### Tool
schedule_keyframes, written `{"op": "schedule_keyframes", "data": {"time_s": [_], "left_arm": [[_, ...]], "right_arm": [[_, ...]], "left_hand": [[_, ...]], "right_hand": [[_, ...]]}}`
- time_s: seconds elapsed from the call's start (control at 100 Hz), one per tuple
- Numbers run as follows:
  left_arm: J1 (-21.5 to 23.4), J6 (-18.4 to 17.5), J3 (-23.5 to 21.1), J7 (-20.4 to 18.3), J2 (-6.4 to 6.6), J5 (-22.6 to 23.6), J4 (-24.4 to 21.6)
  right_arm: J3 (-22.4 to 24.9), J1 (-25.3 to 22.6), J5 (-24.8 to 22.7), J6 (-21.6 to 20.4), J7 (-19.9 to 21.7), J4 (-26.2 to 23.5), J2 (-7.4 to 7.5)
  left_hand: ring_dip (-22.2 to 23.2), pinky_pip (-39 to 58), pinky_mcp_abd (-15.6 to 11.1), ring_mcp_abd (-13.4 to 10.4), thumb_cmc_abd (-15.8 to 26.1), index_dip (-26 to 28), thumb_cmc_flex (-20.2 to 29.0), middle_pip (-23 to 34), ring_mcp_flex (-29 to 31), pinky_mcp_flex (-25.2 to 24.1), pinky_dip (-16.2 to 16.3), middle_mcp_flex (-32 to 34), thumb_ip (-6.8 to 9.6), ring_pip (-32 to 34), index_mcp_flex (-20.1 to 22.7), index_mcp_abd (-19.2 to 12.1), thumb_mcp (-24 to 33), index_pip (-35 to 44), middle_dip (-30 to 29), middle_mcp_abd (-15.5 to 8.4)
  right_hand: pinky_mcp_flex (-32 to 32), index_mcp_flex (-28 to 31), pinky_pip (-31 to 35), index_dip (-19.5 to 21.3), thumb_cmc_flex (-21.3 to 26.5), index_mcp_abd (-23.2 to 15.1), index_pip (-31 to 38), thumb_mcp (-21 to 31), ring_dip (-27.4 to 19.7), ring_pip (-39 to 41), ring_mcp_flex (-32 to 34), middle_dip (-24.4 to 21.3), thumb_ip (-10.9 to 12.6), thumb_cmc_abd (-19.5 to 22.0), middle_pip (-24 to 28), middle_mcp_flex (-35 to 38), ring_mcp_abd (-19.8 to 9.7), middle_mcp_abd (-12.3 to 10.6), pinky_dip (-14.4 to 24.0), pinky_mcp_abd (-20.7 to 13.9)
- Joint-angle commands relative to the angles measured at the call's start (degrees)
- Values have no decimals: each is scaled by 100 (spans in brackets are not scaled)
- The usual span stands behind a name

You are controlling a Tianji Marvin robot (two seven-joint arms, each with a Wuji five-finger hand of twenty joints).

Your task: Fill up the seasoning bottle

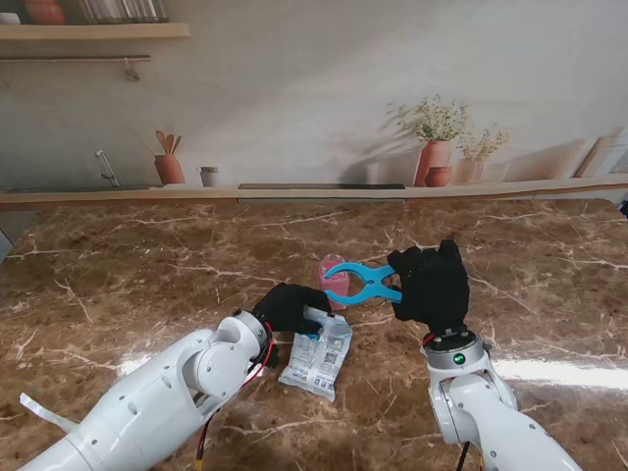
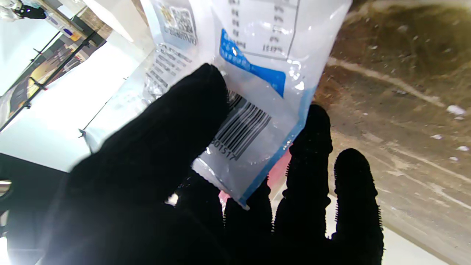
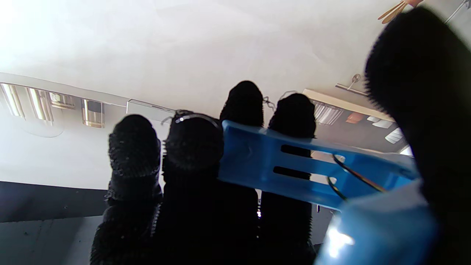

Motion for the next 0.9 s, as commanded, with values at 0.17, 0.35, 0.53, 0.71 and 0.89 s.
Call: {"op": "schedule_keyframes", "data": {"time_s": [0.17,0.35,0.53,0.71,0.89], "left_arm": [[23,-365,-25,557,-57,446,141],[-85,-1308,102,930,-50,810,485],[-225,-1869,268,925,33,1114,704],[-268,-2010,336,896,116,1363,707],[-311,-2064,401,701,232,1568,678]], "right_arm": [[-39,-2,53,26,58,52,-23],[-55,9,54,41,88,54,-24],[-66,24,65,70,77,71,-29],[-65,31,60,81,85,76,-28],[-70,46,52,103,95,79,-29]], "left_hand": [[176,382,8,-38,59,-253,266,-119,477,267,20,92,29,370,554,-427,456,95,196,-124],[505,529,176,-101,126,-605,165,39,293,188,107,-77,37,456,364,-496,670,617,382,-170],[742,469,68,-125,76,-1272,240,200,248,142,101,-164,73,309,570,-444,775,915,382,-235],[778,420,50,-119,91,-1757,279,198,192,111,64,-190,59,146,1007,-443,737,835,378,-250],[815,233,-85,-150,371,-2416,399,201,-177,-122,-43,-424,29,-150,1683,-311,519,382,501,-287]], "right_hand": [[-69,990,-54,969,595,-792,2037,324,145,-44,29,492,202,714,3233,1126,-419,-689,138,57],[-69,991,-54,973,592,-792,2036,316,146,-44,29,491,202,723,3233,1126,-419,-689,139,57],[-69,964,-55,1002,595,-808,2044,314,146,-45,29,490,205,731,3234,1125,-419,-689,140,57],[-69,970,-55,1035,597,-809,2029,312,146,-45,28,490,207,744,3234,1125,-418,-689,141,57],[-78,968,-62,1057,592,-813,2018,306,144,-49,21,489,208,752,3233,1123,-412,-688,140,59]]}}
